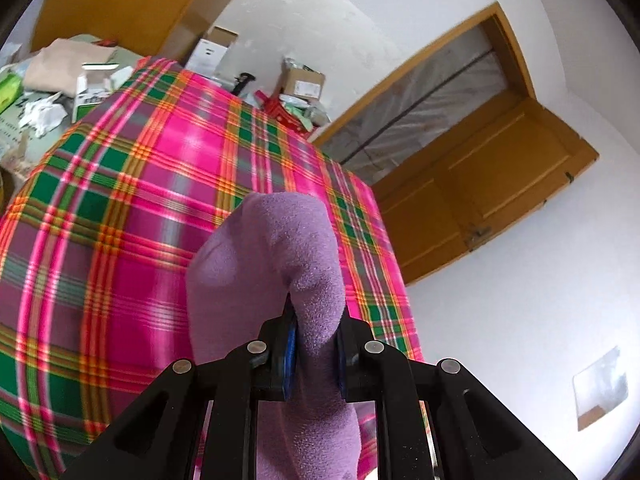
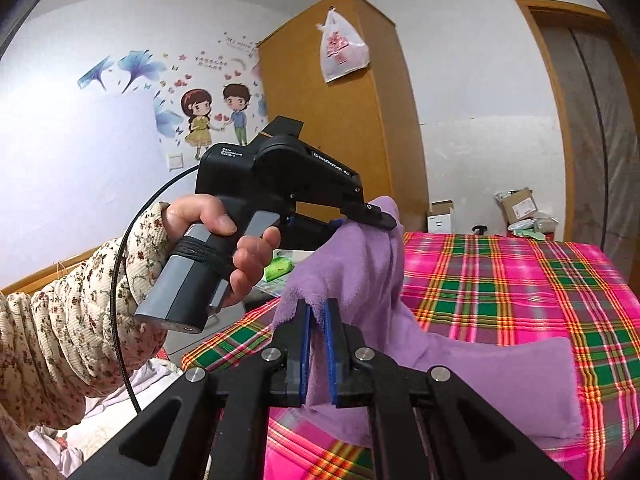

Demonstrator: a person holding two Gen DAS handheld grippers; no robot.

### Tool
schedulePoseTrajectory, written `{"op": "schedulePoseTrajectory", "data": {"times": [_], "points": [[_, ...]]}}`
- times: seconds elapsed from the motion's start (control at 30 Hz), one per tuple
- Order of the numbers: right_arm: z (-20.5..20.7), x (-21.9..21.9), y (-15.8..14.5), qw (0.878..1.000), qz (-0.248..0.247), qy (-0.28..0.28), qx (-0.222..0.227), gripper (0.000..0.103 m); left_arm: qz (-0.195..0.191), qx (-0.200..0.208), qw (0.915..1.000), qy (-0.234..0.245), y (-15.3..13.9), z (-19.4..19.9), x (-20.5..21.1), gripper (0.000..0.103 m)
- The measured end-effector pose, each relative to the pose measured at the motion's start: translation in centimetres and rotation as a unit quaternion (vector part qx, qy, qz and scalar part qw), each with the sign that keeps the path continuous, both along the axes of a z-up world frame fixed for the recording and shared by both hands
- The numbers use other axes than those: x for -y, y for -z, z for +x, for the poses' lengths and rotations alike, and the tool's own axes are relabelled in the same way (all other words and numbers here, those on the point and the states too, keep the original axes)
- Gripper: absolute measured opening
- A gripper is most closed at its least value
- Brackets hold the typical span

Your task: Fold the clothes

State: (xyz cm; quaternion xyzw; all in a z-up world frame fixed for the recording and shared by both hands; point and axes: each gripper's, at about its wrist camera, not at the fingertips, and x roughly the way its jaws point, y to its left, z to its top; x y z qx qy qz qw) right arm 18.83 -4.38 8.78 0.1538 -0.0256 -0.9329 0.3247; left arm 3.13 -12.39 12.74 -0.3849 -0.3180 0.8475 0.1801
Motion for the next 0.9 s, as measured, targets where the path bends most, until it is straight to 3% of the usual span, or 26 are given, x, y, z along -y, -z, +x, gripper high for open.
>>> {"op": "schedulePoseTrajectory", "data": {"times": [0.47,0.9], "points": [[-0.8,-7.8,0.0,0.996,-0.033,0.083,0.009,0.007,-0.010,0.013,0.9984,0.054,-0.5,-3.4,-8.4,0.016],[-3.0,-13.2,2.2,0.984,-0.039,0.168,0.048,0.007,-0.019,0.062,0.9918,0.110,3.1,-7.8,-15.2,0.016]]}}
